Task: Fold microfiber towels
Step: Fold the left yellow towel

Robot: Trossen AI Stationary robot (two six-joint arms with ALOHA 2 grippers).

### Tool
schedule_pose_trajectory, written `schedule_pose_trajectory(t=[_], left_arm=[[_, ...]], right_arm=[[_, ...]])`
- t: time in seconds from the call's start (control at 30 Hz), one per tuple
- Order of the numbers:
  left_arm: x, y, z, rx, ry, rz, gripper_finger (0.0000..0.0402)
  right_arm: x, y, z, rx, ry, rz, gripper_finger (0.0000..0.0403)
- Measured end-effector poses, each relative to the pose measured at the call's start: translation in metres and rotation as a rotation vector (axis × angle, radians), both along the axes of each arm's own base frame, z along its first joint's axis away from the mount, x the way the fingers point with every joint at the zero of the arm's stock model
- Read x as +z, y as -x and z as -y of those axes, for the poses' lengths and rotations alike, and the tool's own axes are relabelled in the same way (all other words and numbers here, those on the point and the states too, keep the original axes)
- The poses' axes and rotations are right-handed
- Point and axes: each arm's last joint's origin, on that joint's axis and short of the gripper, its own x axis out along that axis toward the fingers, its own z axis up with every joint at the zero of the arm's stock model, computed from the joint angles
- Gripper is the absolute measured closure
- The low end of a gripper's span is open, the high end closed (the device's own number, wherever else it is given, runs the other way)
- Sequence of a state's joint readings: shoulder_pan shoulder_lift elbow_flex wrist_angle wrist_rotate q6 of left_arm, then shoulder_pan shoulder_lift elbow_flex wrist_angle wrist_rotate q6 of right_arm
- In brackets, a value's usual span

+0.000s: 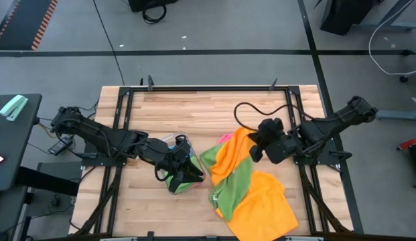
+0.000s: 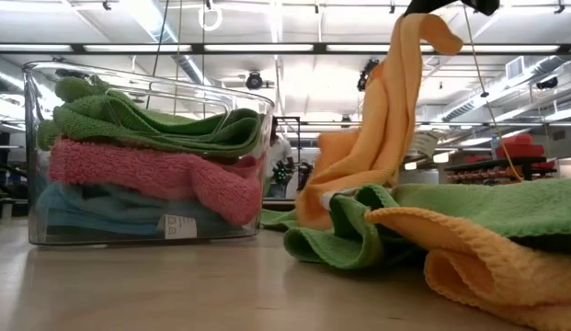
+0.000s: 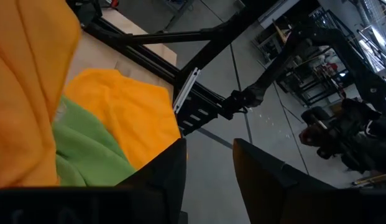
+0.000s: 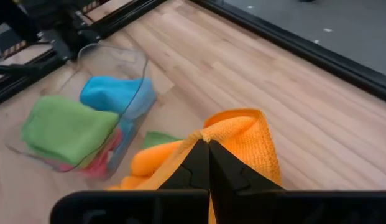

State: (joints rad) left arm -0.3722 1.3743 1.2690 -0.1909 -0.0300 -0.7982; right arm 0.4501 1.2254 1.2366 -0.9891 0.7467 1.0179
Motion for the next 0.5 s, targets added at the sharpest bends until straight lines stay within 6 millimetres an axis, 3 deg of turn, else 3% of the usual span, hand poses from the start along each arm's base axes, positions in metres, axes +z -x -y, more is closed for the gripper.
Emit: schedule_pose_trajectory(t=[0.27, 0.5], left_arm=[[0.0, 0.0, 0.0, 0.0, 0.0, 0.0, 0.0251], [0.0, 0.0, 0.0, 0.0, 0.0, 0.0, 0.0252]], right_arm=[[-0.006, -0.007, 0.011, -0.059, 0.033, -0.053, 0.04], [-0.016, -0.017, 0.007, -0.099, -0.014, -0.064, 0.04]])
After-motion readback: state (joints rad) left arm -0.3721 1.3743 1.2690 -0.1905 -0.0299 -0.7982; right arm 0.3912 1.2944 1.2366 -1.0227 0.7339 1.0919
